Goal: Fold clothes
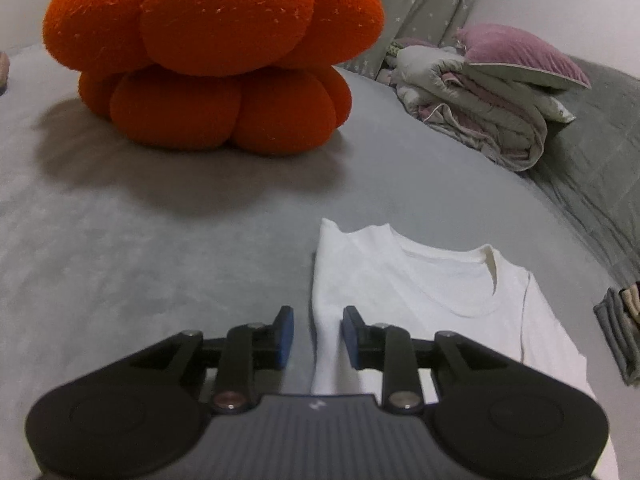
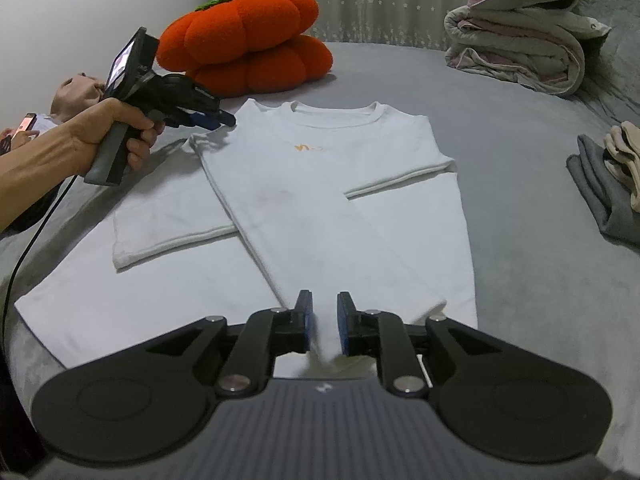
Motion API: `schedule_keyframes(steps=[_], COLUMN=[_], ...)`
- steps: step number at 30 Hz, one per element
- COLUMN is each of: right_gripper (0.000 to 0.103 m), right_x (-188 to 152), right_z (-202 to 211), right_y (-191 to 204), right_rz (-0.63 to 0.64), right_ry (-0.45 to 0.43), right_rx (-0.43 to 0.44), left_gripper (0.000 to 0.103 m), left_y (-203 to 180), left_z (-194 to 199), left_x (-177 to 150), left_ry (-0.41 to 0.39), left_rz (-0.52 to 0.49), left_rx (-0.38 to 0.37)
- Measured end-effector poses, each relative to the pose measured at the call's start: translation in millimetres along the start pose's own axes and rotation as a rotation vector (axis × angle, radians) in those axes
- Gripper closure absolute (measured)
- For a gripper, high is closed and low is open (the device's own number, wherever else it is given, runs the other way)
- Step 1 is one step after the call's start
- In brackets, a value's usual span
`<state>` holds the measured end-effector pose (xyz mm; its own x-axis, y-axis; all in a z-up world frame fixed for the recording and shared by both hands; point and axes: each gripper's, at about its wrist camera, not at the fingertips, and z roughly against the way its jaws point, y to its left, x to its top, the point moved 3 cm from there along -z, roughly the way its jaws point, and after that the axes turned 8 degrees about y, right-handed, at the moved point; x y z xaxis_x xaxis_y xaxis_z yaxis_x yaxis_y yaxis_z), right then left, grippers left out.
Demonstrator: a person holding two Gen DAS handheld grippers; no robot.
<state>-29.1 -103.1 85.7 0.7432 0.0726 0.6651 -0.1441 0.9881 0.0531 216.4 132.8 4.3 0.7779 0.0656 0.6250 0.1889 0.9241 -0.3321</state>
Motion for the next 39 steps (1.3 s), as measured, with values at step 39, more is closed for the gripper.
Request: schedule_keyframes(steps=[39], right_gripper=[0.078], right_x=[2], right_z=[-1], right_y=[4], right_rz=[0.003], right_ry=[-0.003], right_rx=[0.013], left_gripper=[0.097], left_y=[31], left_z=[-6], left_x=[26], left_ry=[-0.059], left_rz=[0.104], left_rx=[-0.03])
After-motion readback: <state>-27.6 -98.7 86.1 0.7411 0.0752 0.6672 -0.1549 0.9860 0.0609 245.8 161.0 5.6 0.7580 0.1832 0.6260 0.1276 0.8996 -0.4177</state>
